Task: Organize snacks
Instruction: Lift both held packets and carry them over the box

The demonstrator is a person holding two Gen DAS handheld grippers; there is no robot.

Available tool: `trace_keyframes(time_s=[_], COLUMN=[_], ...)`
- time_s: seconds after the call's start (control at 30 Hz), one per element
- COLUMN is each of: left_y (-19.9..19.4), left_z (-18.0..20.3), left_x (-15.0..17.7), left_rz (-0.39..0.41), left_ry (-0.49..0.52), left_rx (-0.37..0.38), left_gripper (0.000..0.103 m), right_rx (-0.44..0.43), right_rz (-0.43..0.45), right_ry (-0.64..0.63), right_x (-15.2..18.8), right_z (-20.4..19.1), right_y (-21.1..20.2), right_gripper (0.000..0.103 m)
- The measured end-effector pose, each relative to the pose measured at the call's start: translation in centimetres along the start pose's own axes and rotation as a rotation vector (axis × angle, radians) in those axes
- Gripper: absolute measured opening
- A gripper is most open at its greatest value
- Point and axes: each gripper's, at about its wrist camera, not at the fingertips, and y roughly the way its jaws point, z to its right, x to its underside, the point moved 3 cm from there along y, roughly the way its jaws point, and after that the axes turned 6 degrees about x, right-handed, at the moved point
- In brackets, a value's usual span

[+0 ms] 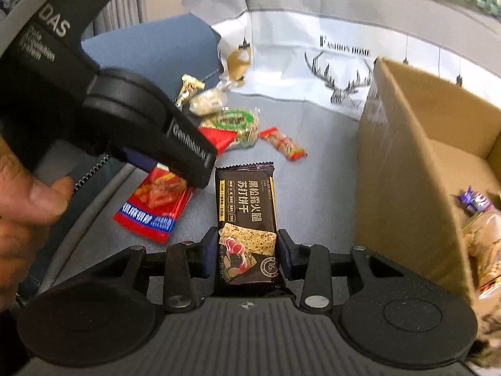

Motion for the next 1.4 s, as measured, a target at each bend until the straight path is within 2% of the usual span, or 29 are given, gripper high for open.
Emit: trace_keyframes(time_s=[0.13,0.33,0.87,1.07,1.23,1.3,1.4], left_y=[-2.5,-5.4,-6.2,-6.1,-6.4,-6.7,-6.8], left_z=[0.7,1.8,1.7,1.9,2.4,2.7,3.1], left_x=[-0.4,-0.5,-0.6,-0.8,-1.0,-1.3,-1.6], left_rz=[0.103,0.212,0.219,0.232,0.261,0.276,0.291], left_ry=[-0.012,-0.019,-0.050,-0.044,-0.015,-0.001,0.003], left_rx=[0.038,0.069,0.102,0.093,0.081,0.082,0.092], left_gripper=[0.050,0.050,0.050,0.050,0.050,0.050,0.050], right_rx=[0.014,0.039,0.090,0.101,0.162,0.189,0.216], right_rz=[0.052,0.153,0.265,0.336,0.415,0.419,0.359], right_ry=[0.006,0.009,0.072,0.081,0.036,0.064,0.137], right_x=[-0.3,-1.0,-4.0,-7.3,-8.7,-8.1,-6.9], right_z=[0.4,1.0,6.3,10.1,14.3,16.2,18.5], right_y=[-1.7,-4.7,-8.8,-10.8,-12.2,-12.0,-11.0], right_gripper=[0.041,0.041,0.041,0.041,0.041,0.041,0.041])
